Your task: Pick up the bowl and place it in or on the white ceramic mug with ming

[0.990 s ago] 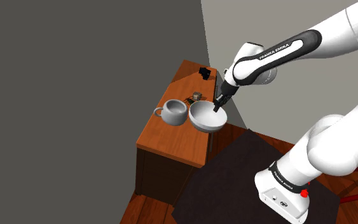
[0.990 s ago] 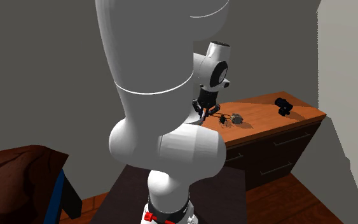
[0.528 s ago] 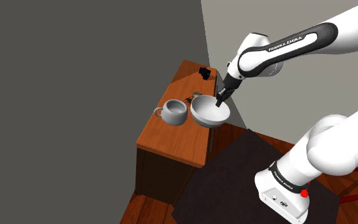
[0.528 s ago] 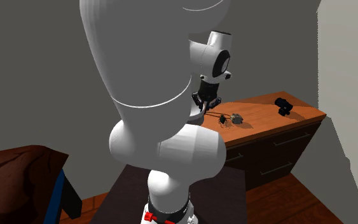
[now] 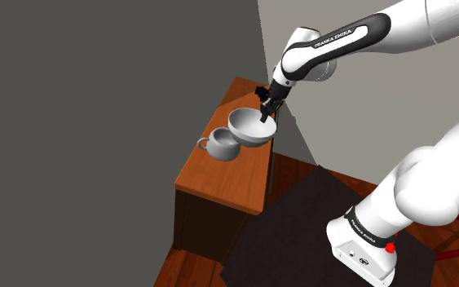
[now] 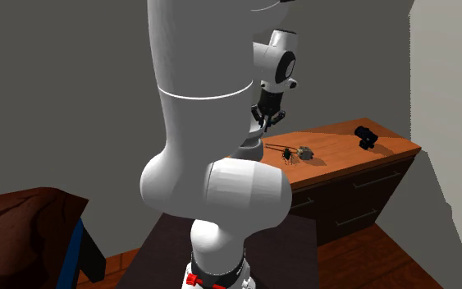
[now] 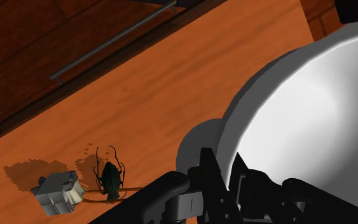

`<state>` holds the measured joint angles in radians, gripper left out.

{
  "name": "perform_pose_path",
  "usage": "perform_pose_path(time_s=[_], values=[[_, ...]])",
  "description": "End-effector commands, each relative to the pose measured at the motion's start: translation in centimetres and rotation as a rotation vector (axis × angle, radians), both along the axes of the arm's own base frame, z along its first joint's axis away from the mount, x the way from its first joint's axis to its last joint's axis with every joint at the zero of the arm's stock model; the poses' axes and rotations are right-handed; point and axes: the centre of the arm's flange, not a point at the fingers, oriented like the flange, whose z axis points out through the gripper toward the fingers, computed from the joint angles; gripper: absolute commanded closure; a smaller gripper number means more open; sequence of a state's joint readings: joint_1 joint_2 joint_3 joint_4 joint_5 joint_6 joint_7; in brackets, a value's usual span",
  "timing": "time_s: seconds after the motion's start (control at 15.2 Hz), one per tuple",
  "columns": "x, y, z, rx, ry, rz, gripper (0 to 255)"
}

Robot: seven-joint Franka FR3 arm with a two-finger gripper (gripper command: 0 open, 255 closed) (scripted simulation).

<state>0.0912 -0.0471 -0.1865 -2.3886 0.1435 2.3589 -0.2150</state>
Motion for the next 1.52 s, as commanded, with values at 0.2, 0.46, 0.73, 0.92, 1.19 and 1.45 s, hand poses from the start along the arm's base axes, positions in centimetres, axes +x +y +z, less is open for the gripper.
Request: perform_pose_path(time_s=[0.2,0.46,0.73,0.92,1.19,1.45], values=[[6.8,0.9,1.0,0.001,0.0,0.0,255],[12.0,1.5,1.7,0.001,0.0,0.0,255],[12.0,1.5,-0.5,0.001,0.0,0.0,255],[12.0,1.5,-2.0,0.001,0.0,0.0,255],[12.0,1.5,-4.1,0.001,0.0,0.0,255],[12.0,1.5,-6.3,0.001,0.0,0.0,255]])
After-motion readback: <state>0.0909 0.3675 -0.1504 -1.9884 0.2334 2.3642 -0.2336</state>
